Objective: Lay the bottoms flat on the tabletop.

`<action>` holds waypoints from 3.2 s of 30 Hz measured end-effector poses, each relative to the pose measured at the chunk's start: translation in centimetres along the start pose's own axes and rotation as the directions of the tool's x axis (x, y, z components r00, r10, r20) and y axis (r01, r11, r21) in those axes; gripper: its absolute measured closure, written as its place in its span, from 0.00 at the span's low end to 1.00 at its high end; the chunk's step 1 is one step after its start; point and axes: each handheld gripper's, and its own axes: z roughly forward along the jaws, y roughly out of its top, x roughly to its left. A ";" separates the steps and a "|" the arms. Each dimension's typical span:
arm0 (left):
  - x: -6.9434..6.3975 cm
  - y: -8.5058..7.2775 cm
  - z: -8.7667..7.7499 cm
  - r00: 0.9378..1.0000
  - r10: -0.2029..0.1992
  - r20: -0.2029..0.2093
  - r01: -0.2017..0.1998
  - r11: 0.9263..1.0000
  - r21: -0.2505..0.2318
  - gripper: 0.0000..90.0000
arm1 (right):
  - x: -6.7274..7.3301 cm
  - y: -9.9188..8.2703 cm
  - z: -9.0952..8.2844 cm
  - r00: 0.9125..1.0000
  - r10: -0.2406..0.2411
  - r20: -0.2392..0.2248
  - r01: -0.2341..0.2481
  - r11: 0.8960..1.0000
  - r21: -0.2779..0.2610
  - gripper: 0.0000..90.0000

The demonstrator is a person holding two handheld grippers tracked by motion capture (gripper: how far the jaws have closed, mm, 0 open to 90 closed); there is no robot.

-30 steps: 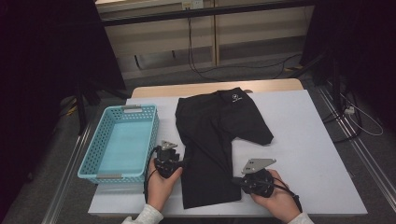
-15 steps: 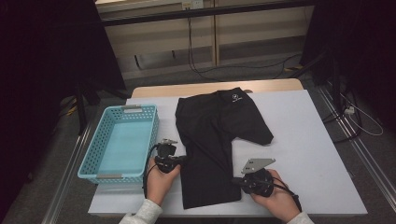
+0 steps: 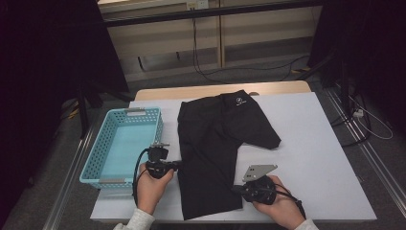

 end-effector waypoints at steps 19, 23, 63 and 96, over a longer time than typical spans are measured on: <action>-1.4 0.5 0.2 0.995 0.091 0.030 -0.089 0.993 -0.078 0.59 | -2.2 0.3 -1.4 0.993 0.047 0.105 -0.038 0.995 -0.088 0.50; -1.9 0.6 0.8 0.986 0.166 0.008 -0.164 0.983 -0.087 0.44 | -4.7 -0.1 -2.5 0.977 0.091 0.194 -0.068 0.990 -0.123 0.41; -2.4 0.0 2.8 0.977 0.211 0.024 -0.209 0.976 -0.052 0.20 | -14.9 -0.3 -1.7 0.878 0.176 0.444 -0.155 0.984 -0.082 0.70; -2.2 -0.3 3.2 0.978 0.204 0.039 -0.202 0.978 -0.042 0.20 | -18.9 4.1 -2.9 0.836 0.280 0.472 -0.249 0.960 -0.128 0.99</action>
